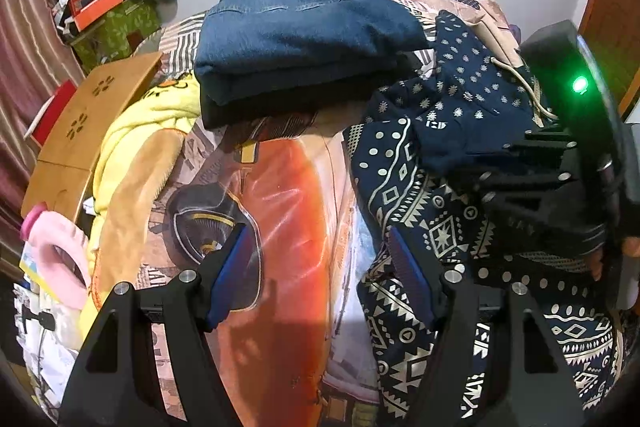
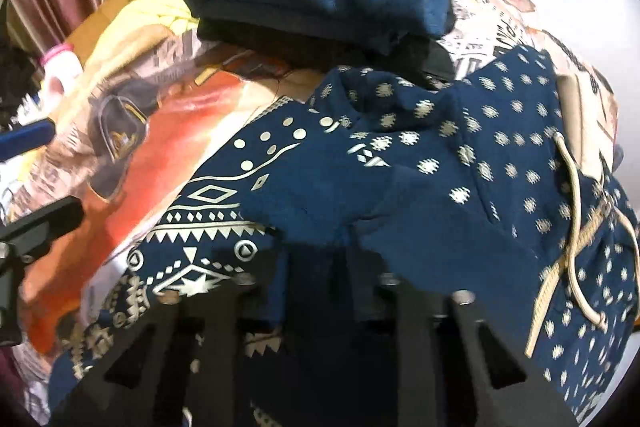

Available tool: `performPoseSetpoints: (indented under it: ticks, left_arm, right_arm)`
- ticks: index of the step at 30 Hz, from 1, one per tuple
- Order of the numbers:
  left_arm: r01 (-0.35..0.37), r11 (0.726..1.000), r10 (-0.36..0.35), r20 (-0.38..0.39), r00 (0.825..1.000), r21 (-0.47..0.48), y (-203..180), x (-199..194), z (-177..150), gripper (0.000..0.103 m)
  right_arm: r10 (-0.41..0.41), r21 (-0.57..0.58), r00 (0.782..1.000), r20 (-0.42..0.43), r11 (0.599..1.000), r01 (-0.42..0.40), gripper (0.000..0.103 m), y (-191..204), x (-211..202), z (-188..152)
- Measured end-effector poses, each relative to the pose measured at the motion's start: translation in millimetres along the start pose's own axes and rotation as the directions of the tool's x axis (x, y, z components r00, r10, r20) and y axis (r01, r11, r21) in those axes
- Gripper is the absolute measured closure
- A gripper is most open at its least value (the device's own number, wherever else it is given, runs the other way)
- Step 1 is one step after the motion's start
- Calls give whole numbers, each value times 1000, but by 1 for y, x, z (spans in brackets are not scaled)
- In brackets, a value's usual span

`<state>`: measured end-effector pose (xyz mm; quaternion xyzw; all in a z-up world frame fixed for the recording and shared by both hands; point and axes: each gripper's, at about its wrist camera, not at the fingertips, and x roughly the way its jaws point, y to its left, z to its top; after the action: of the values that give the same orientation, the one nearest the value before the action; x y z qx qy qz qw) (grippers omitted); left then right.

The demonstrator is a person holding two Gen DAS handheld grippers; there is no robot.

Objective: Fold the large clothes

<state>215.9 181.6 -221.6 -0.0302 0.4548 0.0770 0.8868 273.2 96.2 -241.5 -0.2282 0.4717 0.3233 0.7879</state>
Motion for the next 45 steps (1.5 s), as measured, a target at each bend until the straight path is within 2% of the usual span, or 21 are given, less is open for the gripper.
performPoseSetpoints:
  ticks: [5,10,16,21,24,27,32,36,40,45]
  left_arm:
    - [1,1000,-1,5,1000,10,-13,-5,5,34]
    - [40,999,-40,-24,999,-12,-26,-2,11,34]
    - [17,1000,-16,-61,998,13,-48,9,17,33]
    - [-1,1000,3,-115,993,14,-62,27,14,33]
    - [-7,1000,8,-158,987,8,-67,42,8,33]
    - [-33,999,32,-197,980,-2,-69,58,1,33]
    - [-21,998,9,-203,979,-59,-61,66,0,33]
    - [-21,998,8,-198,980,-63,-58,66,-1,30]
    - [-34,998,23,-188,982,-54,-60,66,-1,31]
    - [-62,998,58,-160,985,-15,-70,52,5,31]
  right_arm:
    - [35,42,995,90,998,-39,92,-18,-44,-8]
    - [1,116,980,199,993,-24,92,-51,-92,-16]
    - [-62,260,940,334,965,-29,92,-107,-157,-44]
    - [-118,341,918,378,940,-19,92,-140,-189,-76]
    - [-139,388,919,369,921,-16,92,-158,-193,-95]
    - [-146,437,932,332,899,-14,92,-170,-185,-114]
    - [-154,509,961,228,861,17,92,-189,-161,-153]
    - [-149,568,976,158,822,33,92,-201,-149,-186]
    - [-146,617,981,128,786,36,92,-210,-150,-213]
    - [-176,639,975,134,767,50,92,-218,-168,-228]
